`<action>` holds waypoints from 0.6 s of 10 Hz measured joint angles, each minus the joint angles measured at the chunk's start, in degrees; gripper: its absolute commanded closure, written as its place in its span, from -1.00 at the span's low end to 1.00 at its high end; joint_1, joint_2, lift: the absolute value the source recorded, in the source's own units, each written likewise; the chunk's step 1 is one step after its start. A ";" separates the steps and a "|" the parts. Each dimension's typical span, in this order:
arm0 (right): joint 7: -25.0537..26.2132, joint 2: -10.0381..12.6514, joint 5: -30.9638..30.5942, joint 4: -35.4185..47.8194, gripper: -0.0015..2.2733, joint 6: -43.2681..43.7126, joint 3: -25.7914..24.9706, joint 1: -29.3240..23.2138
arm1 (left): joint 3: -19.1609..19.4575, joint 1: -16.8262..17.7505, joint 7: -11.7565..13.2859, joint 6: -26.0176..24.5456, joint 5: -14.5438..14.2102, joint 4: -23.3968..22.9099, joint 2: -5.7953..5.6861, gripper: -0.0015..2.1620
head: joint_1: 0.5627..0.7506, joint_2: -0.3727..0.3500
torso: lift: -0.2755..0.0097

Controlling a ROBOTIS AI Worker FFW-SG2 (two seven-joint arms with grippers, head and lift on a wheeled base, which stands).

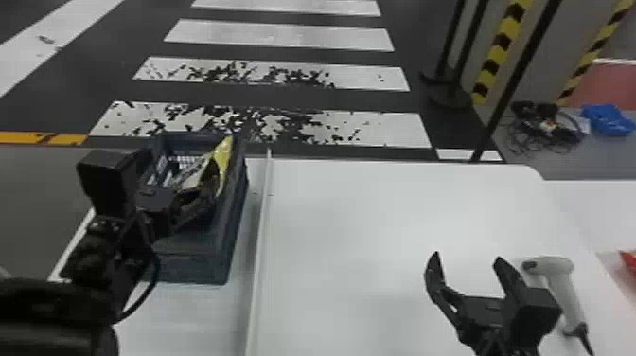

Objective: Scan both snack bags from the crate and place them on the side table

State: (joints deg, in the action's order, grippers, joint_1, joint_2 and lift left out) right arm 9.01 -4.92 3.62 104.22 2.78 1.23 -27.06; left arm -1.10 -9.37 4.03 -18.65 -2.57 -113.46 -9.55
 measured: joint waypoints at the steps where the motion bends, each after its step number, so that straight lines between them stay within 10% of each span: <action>1: -0.04 0.00 -0.02 -0.19 -0.94 -0.30 -0.30 -0.01 | -0.55 3.28 0.71 -1.49 0.09 3.28 -0.68 -0.93 | 0.41 -0.08 | 0.26; 6: -0.26 0.12 -0.11 -0.53 -0.94 -1.30 -1.08 -0.01 | -5.12 14.09 3.33 -4.08 2.47 16.40 -1.88 -0.93 | 0.41 -0.14 | 0.26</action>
State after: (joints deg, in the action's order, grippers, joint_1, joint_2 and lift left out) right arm 8.75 -4.81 3.51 103.70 1.48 0.14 -27.07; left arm -6.23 4.73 7.36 -22.73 -0.10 -97.06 -11.42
